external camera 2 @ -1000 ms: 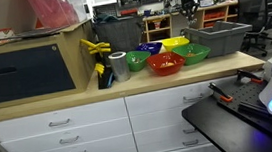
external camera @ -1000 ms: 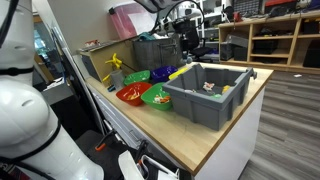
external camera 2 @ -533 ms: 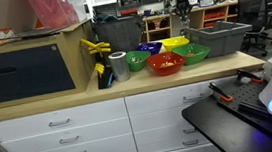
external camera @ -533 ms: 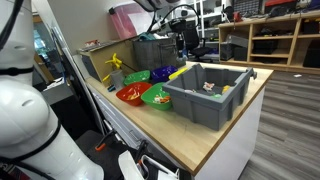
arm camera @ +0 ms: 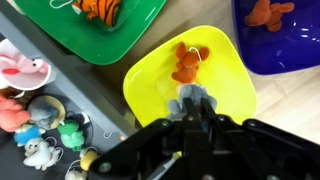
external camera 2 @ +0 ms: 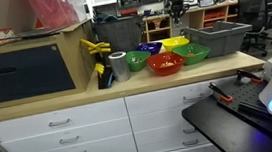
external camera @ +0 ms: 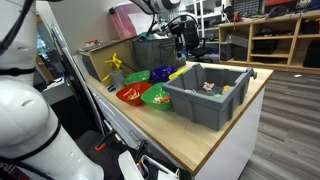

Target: Put the grey plush toy from the grey container in the yellow bowl.

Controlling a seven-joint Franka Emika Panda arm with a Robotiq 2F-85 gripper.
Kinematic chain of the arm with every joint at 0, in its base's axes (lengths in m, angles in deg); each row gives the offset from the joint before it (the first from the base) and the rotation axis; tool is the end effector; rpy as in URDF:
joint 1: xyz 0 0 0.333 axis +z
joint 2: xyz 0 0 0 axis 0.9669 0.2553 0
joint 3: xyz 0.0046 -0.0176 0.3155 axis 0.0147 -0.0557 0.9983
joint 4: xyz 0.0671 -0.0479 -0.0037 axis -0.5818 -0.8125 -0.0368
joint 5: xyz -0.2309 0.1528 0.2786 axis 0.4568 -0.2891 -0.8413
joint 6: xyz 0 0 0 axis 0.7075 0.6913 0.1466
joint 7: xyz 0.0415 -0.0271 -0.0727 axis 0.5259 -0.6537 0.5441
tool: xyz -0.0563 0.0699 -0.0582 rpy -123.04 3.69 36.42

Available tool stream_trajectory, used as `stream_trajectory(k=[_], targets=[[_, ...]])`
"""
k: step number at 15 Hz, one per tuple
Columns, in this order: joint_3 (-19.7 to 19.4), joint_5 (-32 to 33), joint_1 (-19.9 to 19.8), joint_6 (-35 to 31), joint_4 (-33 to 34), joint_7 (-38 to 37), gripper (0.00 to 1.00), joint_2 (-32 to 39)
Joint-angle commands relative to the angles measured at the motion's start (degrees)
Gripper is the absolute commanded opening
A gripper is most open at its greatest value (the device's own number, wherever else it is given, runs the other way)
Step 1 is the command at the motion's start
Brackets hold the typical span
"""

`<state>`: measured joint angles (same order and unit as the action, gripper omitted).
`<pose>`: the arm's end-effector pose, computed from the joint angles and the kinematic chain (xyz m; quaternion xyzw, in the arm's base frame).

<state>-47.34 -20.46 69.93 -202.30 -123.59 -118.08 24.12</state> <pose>0.6722 -0.1320 0.3752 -0.8726 0.4868 0.0228 0.0327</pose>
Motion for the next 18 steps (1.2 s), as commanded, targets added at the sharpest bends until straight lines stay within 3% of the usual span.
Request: stream_trajectory(k=[1, 18], targets=[[0.8, -2.9, -0.5, -1.2, 1.6, 2.3, 0.03, 1.5], [0.3, -2.3, -1.7, -4.6, 11.7, 1.3, 0.03, 17.4]])
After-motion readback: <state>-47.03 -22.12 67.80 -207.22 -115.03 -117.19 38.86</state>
